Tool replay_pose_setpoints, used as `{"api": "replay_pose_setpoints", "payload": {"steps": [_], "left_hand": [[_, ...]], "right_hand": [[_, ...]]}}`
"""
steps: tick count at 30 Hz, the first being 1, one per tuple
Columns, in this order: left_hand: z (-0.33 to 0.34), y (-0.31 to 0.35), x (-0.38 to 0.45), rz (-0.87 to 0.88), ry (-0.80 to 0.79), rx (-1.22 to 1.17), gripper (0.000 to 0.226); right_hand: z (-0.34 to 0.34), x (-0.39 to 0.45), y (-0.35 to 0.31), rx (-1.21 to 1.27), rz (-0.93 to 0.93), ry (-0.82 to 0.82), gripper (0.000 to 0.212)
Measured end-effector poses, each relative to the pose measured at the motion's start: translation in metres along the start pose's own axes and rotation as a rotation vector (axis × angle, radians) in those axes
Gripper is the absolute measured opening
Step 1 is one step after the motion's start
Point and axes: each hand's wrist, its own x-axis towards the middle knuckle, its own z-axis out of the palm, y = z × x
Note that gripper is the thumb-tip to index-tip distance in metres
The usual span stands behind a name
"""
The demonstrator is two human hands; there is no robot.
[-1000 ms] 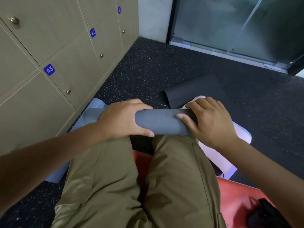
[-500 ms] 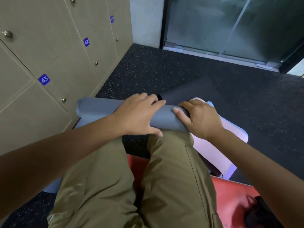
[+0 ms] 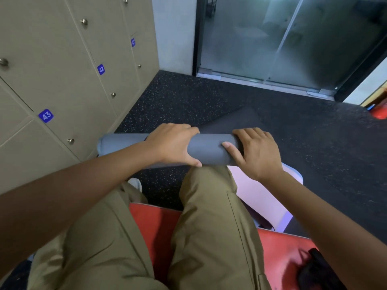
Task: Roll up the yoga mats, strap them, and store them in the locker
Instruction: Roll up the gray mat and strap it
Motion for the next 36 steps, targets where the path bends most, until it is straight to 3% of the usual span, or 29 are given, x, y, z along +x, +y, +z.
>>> {"api": "replay_pose_setpoints", "payload": {"steps": [7, 10, 14, 22, 30, 36], "left_hand": [[-0.008, -0.012, -0.017, -0.137, -0.003, -0.615, 0.061], [-0.005, -0.013, -0.033, -0.145, 0.012, -0.871, 0.050], [0.000, -0.016, -0.057, -0.174, 0.029, -1.105, 0.065], [-0.004, -0.013, -0.090, -0.182, 0.007, -1.185, 0.086], [-0.034, 0.020, -0.120, -0.207, 0.590, -1.213, 0.096], [-0.035, 0.027, -0.118, -0.294, 0.691, -1.219, 0.083]], "right_hand": [[-0.049, 0.022, 0.003, 0.546, 0.079, 0.111, 0.045], [-0.070, 0.028, -0.010, 0.838, 0.189, 0.036, 0.054], [-0.088, 0.036, -0.032, 1.043, 0.151, -0.050, 0.065], [-0.120, 0.047, -0.103, 0.985, -0.023, 0.049, 0.078], [-0.133, 0.047, -0.152, 0.807, -0.251, -0.053, 0.080], [-0.149, 0.054, -0.163, 0.491, -0.395, -0.143, 0.079]]}}
